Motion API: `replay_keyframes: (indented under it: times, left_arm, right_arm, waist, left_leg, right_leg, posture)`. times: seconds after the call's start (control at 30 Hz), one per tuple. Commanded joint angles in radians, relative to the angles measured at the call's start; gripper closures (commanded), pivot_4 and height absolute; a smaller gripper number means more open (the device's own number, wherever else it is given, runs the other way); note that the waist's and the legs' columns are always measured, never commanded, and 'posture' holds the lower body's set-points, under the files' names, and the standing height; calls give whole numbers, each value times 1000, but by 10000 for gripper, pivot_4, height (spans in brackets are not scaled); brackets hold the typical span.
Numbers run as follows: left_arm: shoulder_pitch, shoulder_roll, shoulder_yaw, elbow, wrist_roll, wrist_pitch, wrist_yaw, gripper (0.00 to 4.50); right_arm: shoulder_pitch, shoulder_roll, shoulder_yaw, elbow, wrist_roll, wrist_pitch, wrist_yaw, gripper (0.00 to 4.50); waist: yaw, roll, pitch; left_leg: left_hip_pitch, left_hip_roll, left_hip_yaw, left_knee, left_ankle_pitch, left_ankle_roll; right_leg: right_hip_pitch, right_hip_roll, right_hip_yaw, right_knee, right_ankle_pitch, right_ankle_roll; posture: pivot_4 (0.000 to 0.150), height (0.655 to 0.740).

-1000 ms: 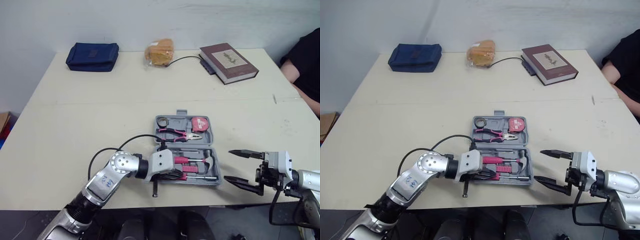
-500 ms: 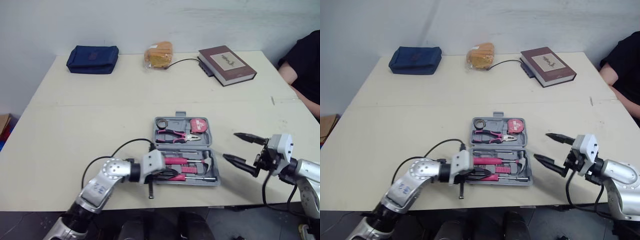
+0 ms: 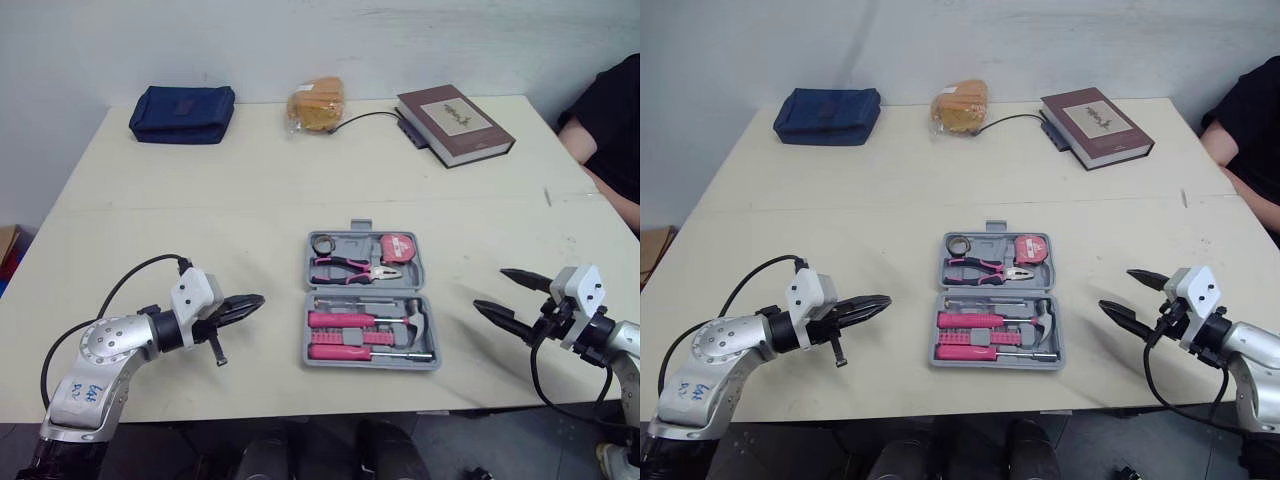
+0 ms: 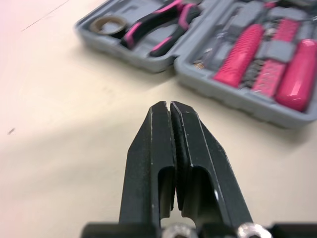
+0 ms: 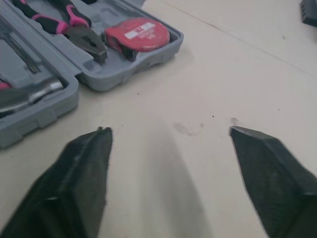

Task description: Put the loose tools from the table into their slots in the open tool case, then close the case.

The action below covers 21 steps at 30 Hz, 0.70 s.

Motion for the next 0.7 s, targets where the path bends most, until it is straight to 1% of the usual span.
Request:
replay_keyframes:
  times: [0.03, 0.07, 0.1, 0.13, 0.17, 0.27, 0.47, 0.6, 0.7]
  left_arm:
    - [-3, -18, -21, 0, 38, -10, 48, 45000]
    - [-19, -32, -35, 12, 47, -5, 65, 45000]
    - [-39, -48, -51, 25, 59, 2, 84, 45000]
    - [-57, -62, -64, 37, 67, 13, 99, 45000]
    - [-74, -73, -78, 51, 79, 22, 113, 45000]
    - [-109, -96, -113, 79, 99, 28, 126, 45000]
    - [-159, -139, -186, 91, 115, 87, 140, 45000]
    - [-196, -176, -210, 105, 117, 120, 167, 45000]
    - [-198, -175, -235, 94, 109, 167, 150, 45000]
  right_arm:
    - [-37, -13, 52, 43, -66, -1, -13, 29765]
    - [-52, -12, 81, 58, -96, -19, -11, 33358]
    - [-67, -7, 110, 67, -119, -25, -8, 39106]
    - [-81, 1, 134, 72, -135, -29, -10, 43801]
    - [-94, 8, 155, 75, -149, -26, -12, 44538]
    - [-117, 11, 195, 78, -174, -21, -7, 44538]
    - [-157, 47, 263, 23, -188, 23, -8, 44538]
    - [-179, 71, 304, -52, -182, 59, 5, 44538]
    - [-187, 87, 332, -137, -161, 129, 4, 44538]
  waist:
    - [-1, 0, 0]
    - [0, 0, 0]
    - [0, 0, 0]
    - [0, 0, 0]
    - [-1, 0, 0]
    - [-4, -1, 1]
    - [-26, -4, 2]
    - [-32, -4, 2]
    - [-31, -5, 3]
  left_leg:
    - [0, 0, 0, 0, 0, -1]
    - [0, 0, 0, 0, 1, -2]
    - [0, 0, 0, 0, 1, -4]
    - [0, 1, 0, 0, 1, -4]
    - [0, 0, 1, 0, 2, -4]
    - [0, 1, 1, 0, 2, -5]
    - [1, 3, 2, 0, 1, -7]
    - [1, 5, 3, -1, 1, -9]
    - [1, 5, 3, -1, 1, -9]
  right_leg:
    - [0, 0, 0, 0, 0, 0]
    - [0, 0, 0, 0, 0, 0]
    - [-1, 0, 1, 0, 0, -1]
    - [-1, 0, 0, 0, 0, 0]
    - [-1, 0, 0, 0, 0, 0]
    - [-1, 1, 0, 1, 0, 0]
    - [-1, 3, 1, 0, 0, 0]
    - [-1, 5, 1, 0, -1, -1]
    - [-1, 5, 1, 0, -1, -1]
  posture:
    - [1500, 7400]
    - [1500, 7400]
    - [1500, 7400]
    - [1500, 7400]
    - [1500, 7400]
    - [1500, 7400]
    - [1500, 7400]
    - [1500, 7400]
    - [1500, 7400]
